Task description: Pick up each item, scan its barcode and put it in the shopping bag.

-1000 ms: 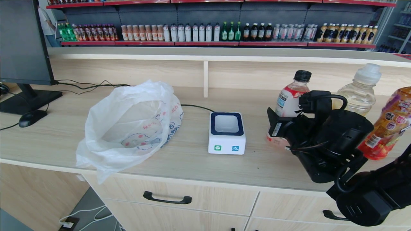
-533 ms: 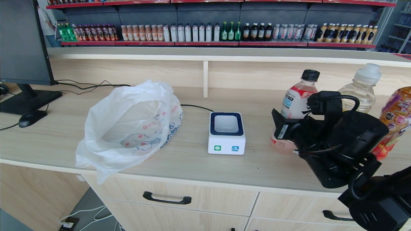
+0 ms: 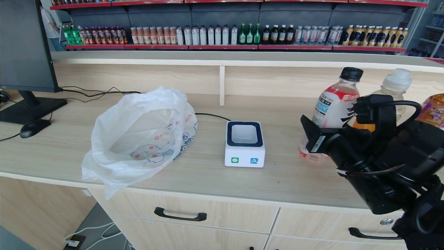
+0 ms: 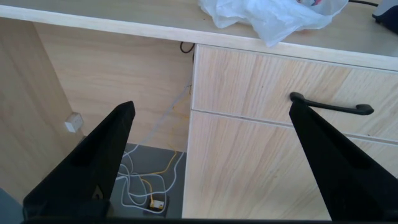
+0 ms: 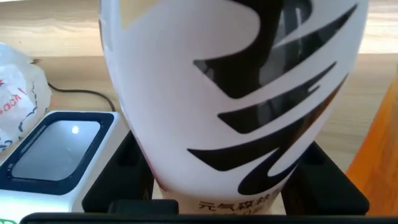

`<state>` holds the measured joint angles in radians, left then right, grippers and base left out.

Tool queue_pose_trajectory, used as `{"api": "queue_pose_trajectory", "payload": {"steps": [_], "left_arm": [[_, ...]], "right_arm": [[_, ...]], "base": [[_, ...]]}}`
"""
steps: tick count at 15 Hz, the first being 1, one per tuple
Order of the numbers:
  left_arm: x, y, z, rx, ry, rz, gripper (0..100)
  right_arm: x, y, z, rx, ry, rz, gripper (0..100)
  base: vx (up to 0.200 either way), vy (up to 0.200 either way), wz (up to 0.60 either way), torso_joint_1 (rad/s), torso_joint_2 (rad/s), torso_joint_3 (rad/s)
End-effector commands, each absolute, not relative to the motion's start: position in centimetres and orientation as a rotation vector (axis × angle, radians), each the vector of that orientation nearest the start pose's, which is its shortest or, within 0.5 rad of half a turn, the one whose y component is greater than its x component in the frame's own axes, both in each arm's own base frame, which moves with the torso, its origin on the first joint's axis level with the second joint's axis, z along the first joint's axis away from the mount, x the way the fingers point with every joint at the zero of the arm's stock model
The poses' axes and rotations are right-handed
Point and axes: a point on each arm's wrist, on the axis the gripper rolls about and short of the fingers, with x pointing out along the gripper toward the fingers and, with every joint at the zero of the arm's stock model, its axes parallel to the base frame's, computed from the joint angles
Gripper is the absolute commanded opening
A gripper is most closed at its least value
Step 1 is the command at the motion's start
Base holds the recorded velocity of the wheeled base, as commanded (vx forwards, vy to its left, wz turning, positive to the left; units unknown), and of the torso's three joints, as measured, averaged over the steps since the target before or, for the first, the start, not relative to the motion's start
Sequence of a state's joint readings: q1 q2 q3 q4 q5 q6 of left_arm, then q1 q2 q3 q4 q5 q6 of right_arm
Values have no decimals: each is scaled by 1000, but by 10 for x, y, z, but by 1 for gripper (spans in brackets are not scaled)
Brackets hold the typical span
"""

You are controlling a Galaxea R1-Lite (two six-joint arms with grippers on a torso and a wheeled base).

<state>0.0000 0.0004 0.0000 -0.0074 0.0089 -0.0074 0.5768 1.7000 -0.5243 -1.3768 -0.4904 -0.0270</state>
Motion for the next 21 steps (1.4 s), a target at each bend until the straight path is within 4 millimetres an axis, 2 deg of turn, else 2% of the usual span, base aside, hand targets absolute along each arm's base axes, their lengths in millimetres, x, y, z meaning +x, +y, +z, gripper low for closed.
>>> {"api": "queue_pose_trajectory", "payload": {"steps": [1,4,7,9,12,17,21], "left_arm": [[-23,0,76,-8,-8,9,100],[-23,0,76,-8,-6,9,100],[-23,0,76,-8,-8,9,100],[-23,0,76,-8,-6,9,100],[-23,0,76,-8,-6,9,100],[-23,0,76,-8,-6,9,100],[-23,0,76,-8,-8,9,100]], "right_arm": [[218,142,194,89,-199,137,0],[201,161,199,100,-222,318,0],[181,165,203,124,-235,393,0],[166,155,201,118,-243,485,0],[140,138,188,90,-226,656,0],[130,133,198,179,-251,692,0],[133,143,194,171,-205,722,0]], "base": [[0,0,0,0,0,0],[0,0,0,0,0,0],[0,0,0,0,0,0],[0,0,0,0,0,0],[0,0,0,0,0,0],[0,0,0,0,0,0],[0,0,0,0,0,0]]}}
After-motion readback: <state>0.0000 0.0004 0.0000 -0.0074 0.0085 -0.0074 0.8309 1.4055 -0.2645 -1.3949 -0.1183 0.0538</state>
